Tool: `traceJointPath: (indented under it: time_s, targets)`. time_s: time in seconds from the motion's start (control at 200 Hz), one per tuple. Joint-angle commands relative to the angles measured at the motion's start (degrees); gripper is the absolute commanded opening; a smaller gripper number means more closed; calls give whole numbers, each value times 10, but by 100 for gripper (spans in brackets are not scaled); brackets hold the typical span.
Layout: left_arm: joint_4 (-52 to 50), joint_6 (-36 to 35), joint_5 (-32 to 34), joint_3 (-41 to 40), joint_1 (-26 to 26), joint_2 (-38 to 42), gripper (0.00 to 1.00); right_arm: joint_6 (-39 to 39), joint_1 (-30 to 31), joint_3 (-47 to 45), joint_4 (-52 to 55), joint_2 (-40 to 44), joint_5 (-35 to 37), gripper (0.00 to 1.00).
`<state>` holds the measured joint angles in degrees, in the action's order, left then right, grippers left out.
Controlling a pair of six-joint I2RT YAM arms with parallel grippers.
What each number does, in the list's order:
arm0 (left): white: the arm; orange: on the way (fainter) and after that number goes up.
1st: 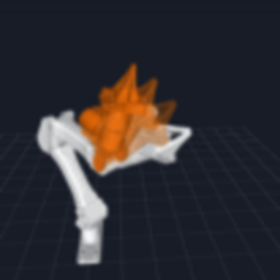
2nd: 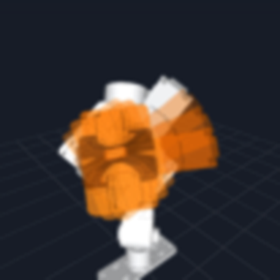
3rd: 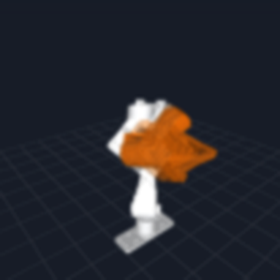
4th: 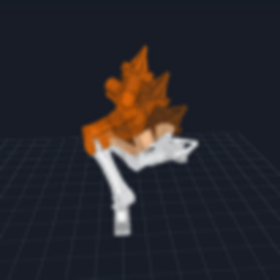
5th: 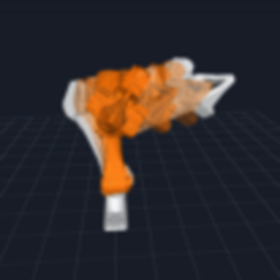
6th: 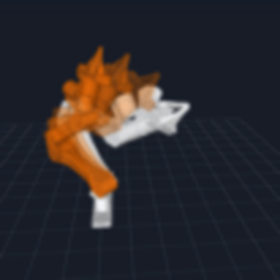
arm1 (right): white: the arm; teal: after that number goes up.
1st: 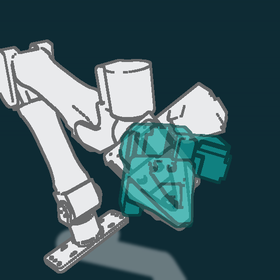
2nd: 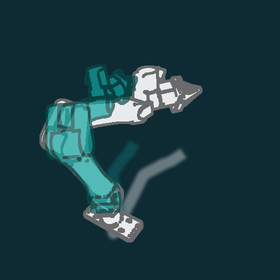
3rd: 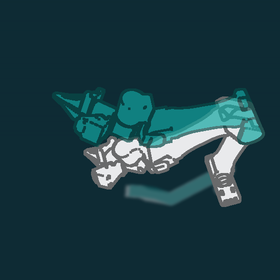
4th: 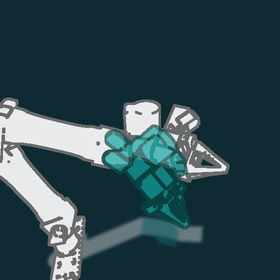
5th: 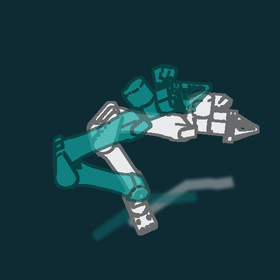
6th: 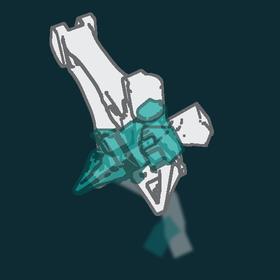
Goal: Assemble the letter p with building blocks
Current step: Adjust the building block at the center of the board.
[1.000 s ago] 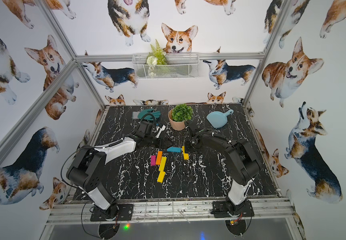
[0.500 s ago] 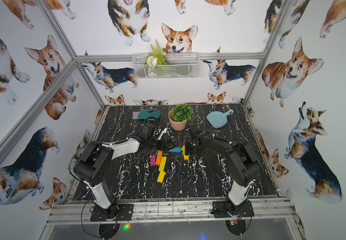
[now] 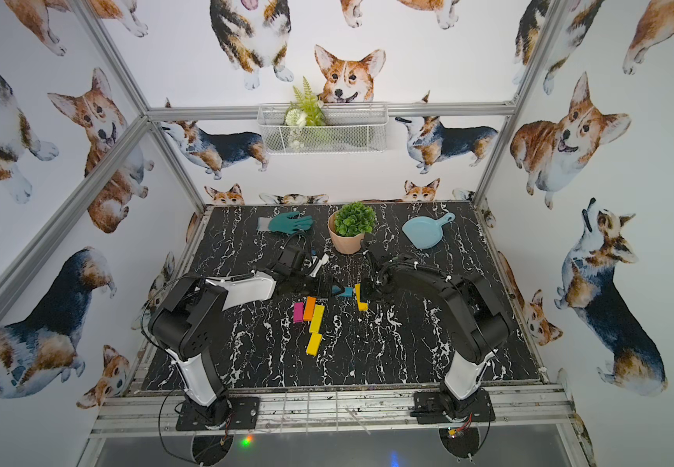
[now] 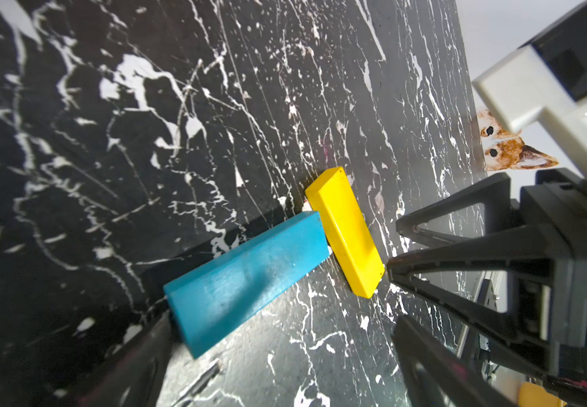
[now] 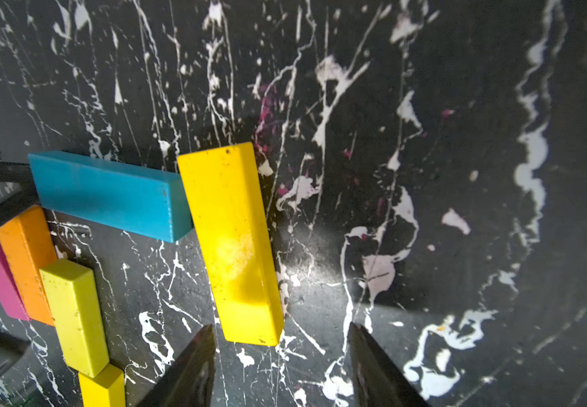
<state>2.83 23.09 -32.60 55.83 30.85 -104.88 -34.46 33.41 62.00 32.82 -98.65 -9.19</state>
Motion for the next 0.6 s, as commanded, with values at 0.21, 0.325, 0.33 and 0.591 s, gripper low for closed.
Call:
traceJointPath:
  time_s: [0.21, 0.325, 0.33, 0.591]
  targets:
    - [43, 29, -4, -6, 11, 0, 100, -9, 2, -7, -13, -2, -6, 62]
    - [43, 32, -3, -4, 14, 0, 100, -8, 3, -6, -13, -1, -4, 62]
    - [43, 31, -3, -3, 14, 1, 100, -8, 3, -6, -13, -1, -4, 62]
    - [25, 31, 9, -14, 17, 29, 100, -4, 10, -3, -6, 2, 9, 62]
